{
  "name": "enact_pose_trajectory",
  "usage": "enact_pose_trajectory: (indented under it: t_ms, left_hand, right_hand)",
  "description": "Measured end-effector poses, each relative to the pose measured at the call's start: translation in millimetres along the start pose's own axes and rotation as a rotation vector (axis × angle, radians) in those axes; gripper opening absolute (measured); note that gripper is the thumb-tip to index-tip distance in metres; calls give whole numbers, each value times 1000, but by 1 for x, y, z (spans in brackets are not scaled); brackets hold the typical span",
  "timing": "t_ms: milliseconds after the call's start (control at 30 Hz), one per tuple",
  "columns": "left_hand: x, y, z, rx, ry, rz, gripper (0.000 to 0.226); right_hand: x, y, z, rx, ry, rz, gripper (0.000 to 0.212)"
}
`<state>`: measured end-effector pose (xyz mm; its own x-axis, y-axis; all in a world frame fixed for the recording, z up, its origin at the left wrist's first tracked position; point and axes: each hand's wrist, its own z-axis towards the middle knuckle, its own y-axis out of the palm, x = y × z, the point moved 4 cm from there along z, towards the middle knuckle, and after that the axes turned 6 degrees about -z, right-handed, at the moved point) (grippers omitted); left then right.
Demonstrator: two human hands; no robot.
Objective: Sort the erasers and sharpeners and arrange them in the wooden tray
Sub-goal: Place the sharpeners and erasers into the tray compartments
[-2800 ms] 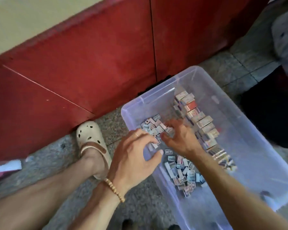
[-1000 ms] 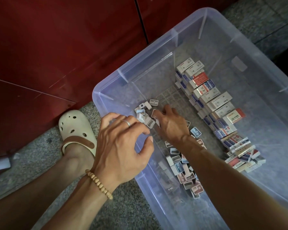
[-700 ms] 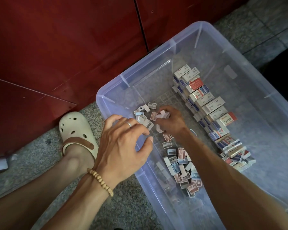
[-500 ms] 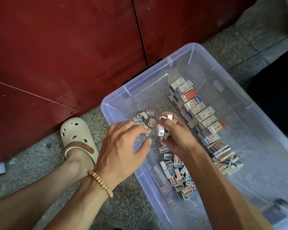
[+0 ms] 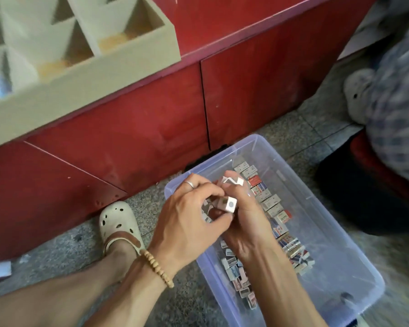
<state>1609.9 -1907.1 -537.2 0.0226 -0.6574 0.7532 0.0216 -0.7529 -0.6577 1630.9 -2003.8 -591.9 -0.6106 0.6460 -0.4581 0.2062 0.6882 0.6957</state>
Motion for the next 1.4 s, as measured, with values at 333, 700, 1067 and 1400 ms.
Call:
enact_pose_trajectory:
  t_ms: [333, 700, 1067, 1400]
  left_hand:
    - [32, -57, 42, 96, -294, -653, 18]
    - [68, -130, 91, 115, -267, -748, 38]
    - [48, -227, 55, 245, -49, -538, 27]
    - [-38, -335, 25, 399, -87, 132, 23]
  right_hand:
    - [-45, 43, -5, 28, -62, -142, 20]
    - [-118, 132, -5, 11, -193, -211, 23]
    - [-100, 211, -33, -98, -274, -305, 18]
    - [-66, 235, -55, -63, -269, -398, 16]
